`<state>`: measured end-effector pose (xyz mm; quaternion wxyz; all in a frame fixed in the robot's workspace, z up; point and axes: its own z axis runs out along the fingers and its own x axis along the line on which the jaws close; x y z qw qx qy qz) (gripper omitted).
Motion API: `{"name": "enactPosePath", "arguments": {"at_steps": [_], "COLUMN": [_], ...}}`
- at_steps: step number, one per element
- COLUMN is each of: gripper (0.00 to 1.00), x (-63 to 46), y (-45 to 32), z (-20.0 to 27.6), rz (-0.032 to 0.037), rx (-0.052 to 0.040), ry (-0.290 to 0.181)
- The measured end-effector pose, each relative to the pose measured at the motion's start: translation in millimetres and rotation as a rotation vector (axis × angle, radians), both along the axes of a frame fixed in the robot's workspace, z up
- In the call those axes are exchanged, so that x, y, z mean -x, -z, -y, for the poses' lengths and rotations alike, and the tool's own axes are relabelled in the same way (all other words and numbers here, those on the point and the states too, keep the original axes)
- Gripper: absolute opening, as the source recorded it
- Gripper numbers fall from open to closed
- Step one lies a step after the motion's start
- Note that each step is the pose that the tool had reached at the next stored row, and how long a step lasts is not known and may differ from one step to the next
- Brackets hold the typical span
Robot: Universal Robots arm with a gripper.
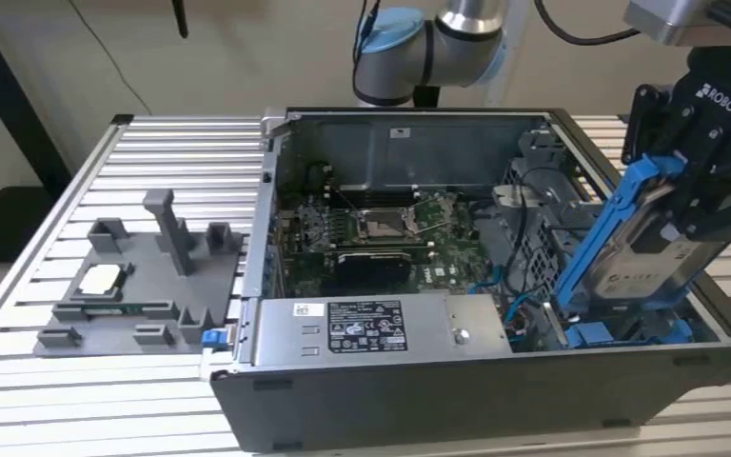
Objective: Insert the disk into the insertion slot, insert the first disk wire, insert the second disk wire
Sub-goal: 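Insert the disk into the insertion slot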
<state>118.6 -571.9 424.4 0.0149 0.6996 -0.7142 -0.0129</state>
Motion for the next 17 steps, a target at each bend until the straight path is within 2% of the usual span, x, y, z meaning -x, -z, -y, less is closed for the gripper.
{"name": "enactPosePath", "arguments": {"at_steps": [9,11,17], "gripper": [0.33,0.33,0.34], "x": [-2.1,-3.3,-6.0], "y": [15.9,20.5,30.9], "z": [1.4,1.5,1.5], "rz": [-0.0001,-0.0001,0.0002], "rx": [-0.0009,-0.0042,-0.0054], "ry": [0.0,0.0,0.0]}}
